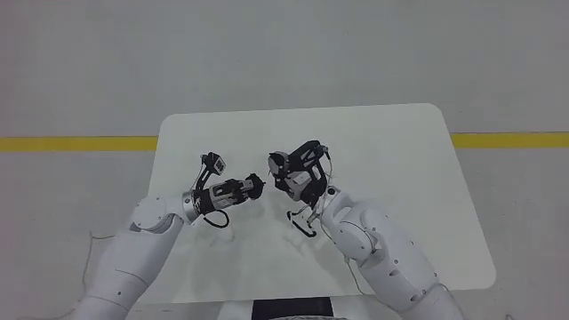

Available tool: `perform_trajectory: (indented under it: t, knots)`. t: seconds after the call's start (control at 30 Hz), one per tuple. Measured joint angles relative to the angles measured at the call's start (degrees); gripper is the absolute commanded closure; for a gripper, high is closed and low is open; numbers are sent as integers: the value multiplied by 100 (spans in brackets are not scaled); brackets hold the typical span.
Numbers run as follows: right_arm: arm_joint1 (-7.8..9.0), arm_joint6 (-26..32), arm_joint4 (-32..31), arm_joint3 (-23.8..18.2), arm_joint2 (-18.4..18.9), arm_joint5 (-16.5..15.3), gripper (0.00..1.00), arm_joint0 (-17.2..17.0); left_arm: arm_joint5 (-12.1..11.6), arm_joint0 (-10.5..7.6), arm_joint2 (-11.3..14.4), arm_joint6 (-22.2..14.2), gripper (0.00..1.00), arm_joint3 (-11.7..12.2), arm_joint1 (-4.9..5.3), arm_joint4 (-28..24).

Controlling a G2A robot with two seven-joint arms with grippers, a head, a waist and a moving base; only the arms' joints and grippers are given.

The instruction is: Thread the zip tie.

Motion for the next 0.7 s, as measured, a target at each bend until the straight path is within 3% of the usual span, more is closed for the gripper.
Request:
perform_trajectory:
  t: [0.1,0.4,0.7]
  knots:
    - [-20,-140,-90,-21,-53,203,100,-23,0,0,0,0,100,0,0,0]
    - [-20,-157,-107,-20,-55,220,100,-34,1,0,0,1,100,-1,0,1]
    - [-48,-94,-356,-96,-172,427,100,-39,-1,19,59,518,100,-79,1,108]
